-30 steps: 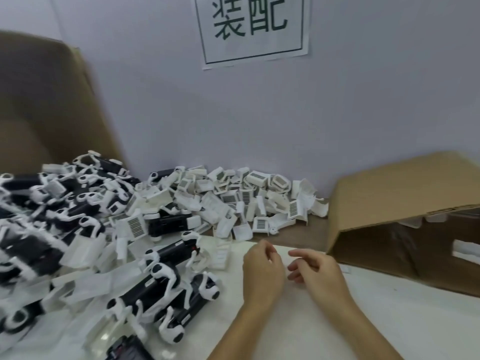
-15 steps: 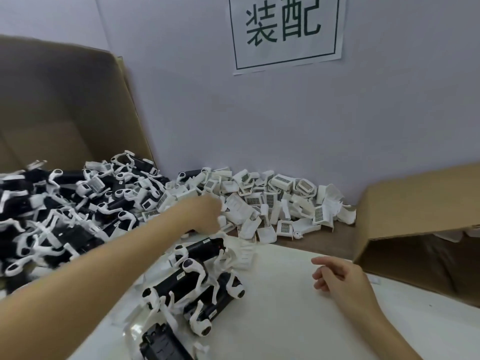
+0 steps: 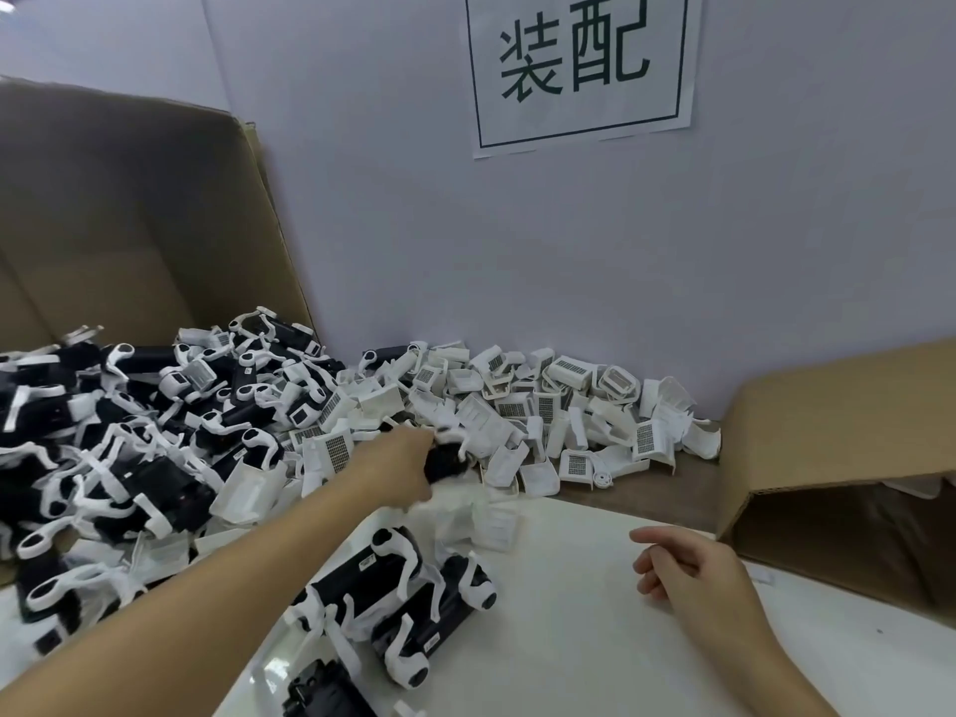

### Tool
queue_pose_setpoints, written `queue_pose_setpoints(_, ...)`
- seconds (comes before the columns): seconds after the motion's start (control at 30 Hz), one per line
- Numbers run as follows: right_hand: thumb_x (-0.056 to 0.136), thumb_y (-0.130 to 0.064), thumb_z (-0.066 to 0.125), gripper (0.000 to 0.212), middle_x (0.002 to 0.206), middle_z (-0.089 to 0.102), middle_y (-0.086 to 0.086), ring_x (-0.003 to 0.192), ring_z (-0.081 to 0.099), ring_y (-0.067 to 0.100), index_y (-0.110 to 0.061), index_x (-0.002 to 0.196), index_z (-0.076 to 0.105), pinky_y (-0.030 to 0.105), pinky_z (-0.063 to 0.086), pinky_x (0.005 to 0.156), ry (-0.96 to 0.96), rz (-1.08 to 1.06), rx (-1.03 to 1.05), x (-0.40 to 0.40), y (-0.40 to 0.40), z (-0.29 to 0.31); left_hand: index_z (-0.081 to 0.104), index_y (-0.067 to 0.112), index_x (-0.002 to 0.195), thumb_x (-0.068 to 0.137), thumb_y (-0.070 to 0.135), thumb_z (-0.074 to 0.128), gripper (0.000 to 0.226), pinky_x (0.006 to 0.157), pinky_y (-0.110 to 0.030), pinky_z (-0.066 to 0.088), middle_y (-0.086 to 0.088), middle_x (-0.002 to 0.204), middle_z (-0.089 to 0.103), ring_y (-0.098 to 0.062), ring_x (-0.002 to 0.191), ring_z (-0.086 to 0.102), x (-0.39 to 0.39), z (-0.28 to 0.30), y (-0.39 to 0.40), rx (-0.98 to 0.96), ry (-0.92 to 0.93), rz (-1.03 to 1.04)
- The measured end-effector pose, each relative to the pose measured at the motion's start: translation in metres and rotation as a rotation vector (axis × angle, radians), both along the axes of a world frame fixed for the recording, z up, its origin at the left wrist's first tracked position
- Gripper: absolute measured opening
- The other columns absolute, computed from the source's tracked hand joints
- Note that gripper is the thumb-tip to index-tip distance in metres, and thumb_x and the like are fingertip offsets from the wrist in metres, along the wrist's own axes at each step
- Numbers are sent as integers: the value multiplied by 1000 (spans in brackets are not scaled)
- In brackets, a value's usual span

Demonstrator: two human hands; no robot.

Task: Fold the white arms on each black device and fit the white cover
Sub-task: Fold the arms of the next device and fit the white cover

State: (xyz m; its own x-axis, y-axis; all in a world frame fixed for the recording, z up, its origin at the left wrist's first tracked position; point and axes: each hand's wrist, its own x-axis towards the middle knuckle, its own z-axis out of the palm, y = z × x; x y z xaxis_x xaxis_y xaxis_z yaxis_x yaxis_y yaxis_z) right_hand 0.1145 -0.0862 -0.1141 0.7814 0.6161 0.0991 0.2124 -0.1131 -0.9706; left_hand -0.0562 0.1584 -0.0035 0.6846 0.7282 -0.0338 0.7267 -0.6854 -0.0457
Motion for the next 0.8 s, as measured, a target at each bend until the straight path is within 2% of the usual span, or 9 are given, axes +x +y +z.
queue_pose_setpoints(0.1,98,4,48,35,70,71,2,62,68,17,-18,93,75,20,51,54,-9,0,13,1,1,-2,41,14,127,89,21,61,44,68,-34,38,-4,102,60,-28,92,59,13,23,-13,210,-205,-95)
queue_pose_setpoints(0.17,98,4,48,35,70,71,2,62,68,17,-18,93,75,21,51,55,-13,3,24,2,2,-3,42,15,128,91,19,60,42,74,-36,38,-5,107,63,-30,102,60,24,34,-30,223,-387,-143)
queue_pose_setpoints(0.27,98,5,48,34,71,72,4,64,69,16,-15,94,75,21,51,58,-1,2,70,4,1,-5,48,24,139,86,24,73,59,101,-44,33,-3,125,59,-27,123,48,40,35,-62,183,-582,-186)
queue_pose_setpoints(0.37,102,-3,48,30,79,74,8,70,70,20,-13,96,76,29,52,63,66,11,166,5,0,-3,62,28,128,79,10,78,54,98,-39,29,0,120,61,-24,117,46,58,2,-96,171,-749,-264)
queue_pose_setpoints(0.47,106,-24,41,37,87,76,14,81,72,31,-8,100,75,39,51,71,239,38,277,5,1,1,68,25,123,77,-2,75,54,95,-30,34,2,117,66,-20,115,49,73,-45,-126,71,-863,-360)
queue_pose_setpoints(0.57,98,-43,42,49,92,76,17,90,71,31,-12,92,79,43,52,81,235,84,305,4,1,-2,75,18,109,75,2,75,38,92,-35,46,-1,109,70,-22,108,56,85,-84,-139,-18,-971,-439)
queue_pose_setpoints(0.63,92,-46,45,49,89,74,19,88,70,30,-10,90,78,41,54,79,144,141,324,3,1,-1,76,17,102,76,9,74,27,89,-37,49,-1,107,69,-23,108,57,91,-99,-140,10,-1045,-463)
queue_pose_setpoints(0.7,90,-44,52,38,94,75,11,91,70,23,-15,100,75,33,55,78,42,172,313,2,0,1,74,19,102,77,14,75,26,91,-35,49,1,109,67,-21,113,55,97,-107,-137,67,-1073,-497)
queue_pose_setpoints(0.8,93,-21,64,22,103,76,-9,100,69,6,-20,114,70,20,54,84,-79,142,248,4,-1,1,71,18,116,85,23,59,33,106,-35,44,1,121,67,-20,128,50,97,-111,-136,23,-1059,-563)
